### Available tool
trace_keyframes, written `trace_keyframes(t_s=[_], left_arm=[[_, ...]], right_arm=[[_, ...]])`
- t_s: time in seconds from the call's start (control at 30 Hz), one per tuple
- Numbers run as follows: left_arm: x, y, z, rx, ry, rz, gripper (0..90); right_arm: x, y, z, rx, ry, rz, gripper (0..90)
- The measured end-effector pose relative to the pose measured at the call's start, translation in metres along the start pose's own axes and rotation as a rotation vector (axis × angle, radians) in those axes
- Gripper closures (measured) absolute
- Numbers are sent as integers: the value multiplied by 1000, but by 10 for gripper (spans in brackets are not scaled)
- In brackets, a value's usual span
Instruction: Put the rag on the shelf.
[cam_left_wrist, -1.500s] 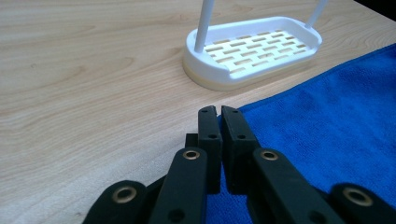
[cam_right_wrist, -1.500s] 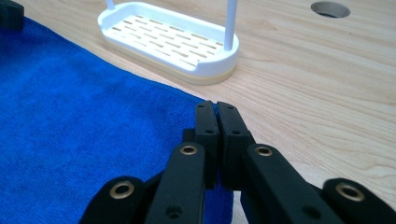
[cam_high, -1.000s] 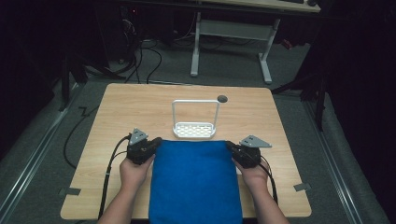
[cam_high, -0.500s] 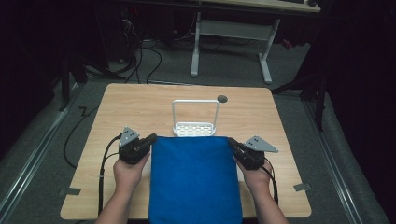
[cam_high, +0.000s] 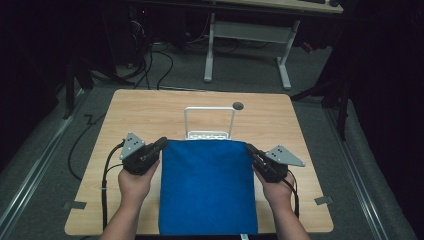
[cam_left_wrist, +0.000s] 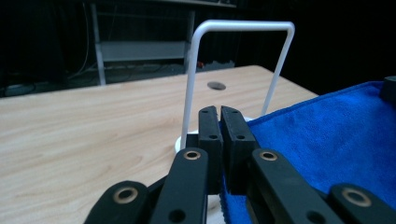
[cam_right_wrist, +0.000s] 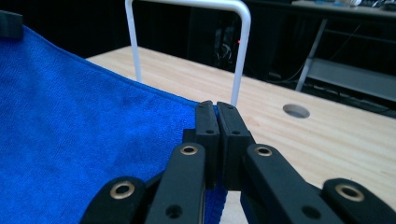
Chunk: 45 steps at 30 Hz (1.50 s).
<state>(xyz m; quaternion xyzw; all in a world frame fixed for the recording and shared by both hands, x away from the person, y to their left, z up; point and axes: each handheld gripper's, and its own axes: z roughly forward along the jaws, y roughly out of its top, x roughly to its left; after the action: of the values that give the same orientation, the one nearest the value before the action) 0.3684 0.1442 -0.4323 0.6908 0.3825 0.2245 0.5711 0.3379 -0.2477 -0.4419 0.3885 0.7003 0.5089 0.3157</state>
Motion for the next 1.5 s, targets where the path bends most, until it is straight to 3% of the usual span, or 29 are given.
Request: trace_keyframes(t_s=[0.37, 0.57, 0.97, 1.23, 1.5], left_arm=[[-6, 23, -14, -74, 0, 30, 880], [-6, 39, -16, -102, 9, 43, 881], [-10, 86, -20, -187, -1, 96, 884], [-8, 108, -23, -237, -11, 118, 884], [5, 117, -5, -200, 10, 127, 885]], right_arm=[[3, 31, -22, -119, -3, -19, 888], [2, 47, -28, -153, -10, -35, 888], [-1, 87, -36, -245, -44, -69, 889], [-4, 102, -37, -261, -52, -77, 889], [-16, 109, -26, -251, -75, -60, 889]])
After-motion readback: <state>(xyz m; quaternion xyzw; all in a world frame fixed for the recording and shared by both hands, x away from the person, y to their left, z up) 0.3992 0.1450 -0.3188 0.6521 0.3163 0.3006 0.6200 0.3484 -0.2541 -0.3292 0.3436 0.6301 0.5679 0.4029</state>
